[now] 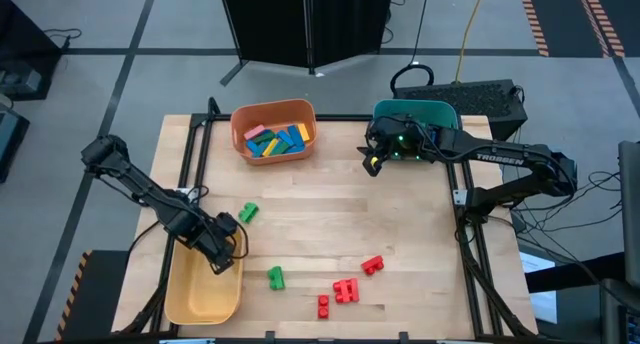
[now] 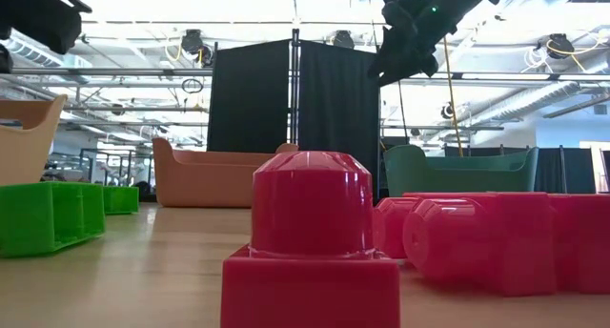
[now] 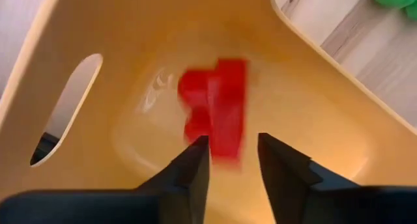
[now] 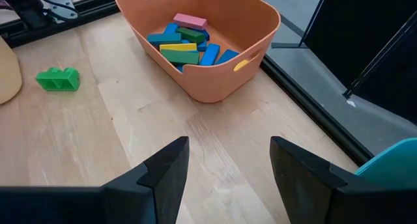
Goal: Sort blocks by size
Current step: Put the red game piece into the yellow bin, then put the green game piece into the yellow bin
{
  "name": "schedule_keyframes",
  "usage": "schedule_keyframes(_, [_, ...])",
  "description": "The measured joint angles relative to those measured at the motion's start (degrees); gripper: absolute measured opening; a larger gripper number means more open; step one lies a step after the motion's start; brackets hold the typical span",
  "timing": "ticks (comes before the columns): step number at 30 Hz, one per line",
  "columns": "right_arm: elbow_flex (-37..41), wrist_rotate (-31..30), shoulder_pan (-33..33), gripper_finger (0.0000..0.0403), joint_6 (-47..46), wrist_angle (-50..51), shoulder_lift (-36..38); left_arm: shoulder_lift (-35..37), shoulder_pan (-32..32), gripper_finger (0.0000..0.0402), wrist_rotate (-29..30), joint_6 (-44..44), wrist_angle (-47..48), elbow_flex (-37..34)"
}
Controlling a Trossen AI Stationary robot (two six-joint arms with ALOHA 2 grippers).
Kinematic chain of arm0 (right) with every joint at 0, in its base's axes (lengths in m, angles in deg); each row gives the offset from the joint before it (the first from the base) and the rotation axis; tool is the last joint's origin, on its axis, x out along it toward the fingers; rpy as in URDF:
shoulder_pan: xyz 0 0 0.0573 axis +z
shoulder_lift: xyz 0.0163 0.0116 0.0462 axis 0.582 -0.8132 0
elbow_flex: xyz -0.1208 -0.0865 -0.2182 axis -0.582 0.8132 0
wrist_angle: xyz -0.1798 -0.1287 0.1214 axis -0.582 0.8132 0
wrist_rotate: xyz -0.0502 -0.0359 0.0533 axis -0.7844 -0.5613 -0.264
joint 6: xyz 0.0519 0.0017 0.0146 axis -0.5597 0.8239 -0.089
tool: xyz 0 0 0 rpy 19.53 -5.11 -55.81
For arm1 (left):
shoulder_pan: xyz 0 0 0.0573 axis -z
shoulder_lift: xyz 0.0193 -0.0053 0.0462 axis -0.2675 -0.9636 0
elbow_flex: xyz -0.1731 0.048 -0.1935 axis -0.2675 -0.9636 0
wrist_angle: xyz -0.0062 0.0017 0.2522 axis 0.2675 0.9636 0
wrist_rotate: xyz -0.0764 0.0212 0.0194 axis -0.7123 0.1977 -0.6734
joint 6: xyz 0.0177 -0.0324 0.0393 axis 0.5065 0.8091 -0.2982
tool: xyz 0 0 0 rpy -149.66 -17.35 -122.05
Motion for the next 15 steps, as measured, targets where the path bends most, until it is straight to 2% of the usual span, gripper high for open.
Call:
schedule_keyframes(7, [0.0,0.0,0.01,0.0201,0.0,-0.01,0.01,0.02,-0.11,0.0183,-0.25,-0.02,0.22,0.0])
schedule_keyframes(12, [0.0,-0.02,-0.01,0.0201,0.0,0.04,0.01,0.05,-2.09,0.0191,-4.38,-0.06,0.34,0.44])
schedule_keyframes(15, [0.0,-0.02,0.01,0.0201,0.0,0.02,0.01,0.71,-4.47,0.0191,-4.52,-0.76,2.07,2.27])
